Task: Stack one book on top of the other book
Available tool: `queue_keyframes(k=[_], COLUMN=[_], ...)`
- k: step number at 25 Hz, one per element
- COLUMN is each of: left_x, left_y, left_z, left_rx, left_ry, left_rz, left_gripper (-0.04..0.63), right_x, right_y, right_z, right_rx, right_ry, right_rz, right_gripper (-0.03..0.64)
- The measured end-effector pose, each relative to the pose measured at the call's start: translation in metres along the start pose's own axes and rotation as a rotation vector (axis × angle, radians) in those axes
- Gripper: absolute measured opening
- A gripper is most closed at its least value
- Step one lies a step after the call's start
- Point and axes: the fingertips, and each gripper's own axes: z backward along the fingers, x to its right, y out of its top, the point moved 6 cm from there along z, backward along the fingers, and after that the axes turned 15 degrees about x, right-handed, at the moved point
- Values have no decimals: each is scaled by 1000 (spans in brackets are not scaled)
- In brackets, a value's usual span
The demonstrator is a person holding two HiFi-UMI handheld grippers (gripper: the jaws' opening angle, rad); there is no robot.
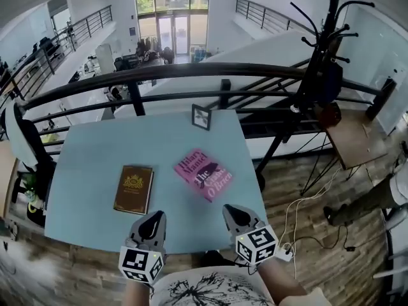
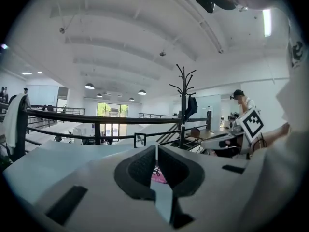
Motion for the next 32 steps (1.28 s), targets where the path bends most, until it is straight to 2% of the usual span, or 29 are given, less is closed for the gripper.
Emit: queue_keyframes(k=[6,12,13,14,18,21,25,32], left_x=[3,0,-1,-1,-6,-12,-25,-37], left_y=[-20,-48,-53,-58,-73,-85,-98,-118], left_z=[-73,-116,-121,-126,-141,-148,-152,-148], left_rx=[-36,-104,-115,-126,-170,-202,-242,-292], left_ry=[89,150,157,163,177,174,181,216], left_rz=[17,25,29,35,48,45,45,75], left_gripper=[15,15,15,15,15,15,15,15], right_x=[79,136,144,150,168,178,190,194], right_y=[-2,-45,-54,-62,-93,-113,-134,-167], right_z=[-64,-121,-130,-138,-168,-189,-216,-235], right_rx=[-128,-322,-360,-396,-509,-578,-655,-768], right_ry=[107,204,222,238,281,289,292,328], right_rz=[13,20,18,18,18,-19,-21,47], right_gripper=[-6,-2,69,100,132,210,231,272])
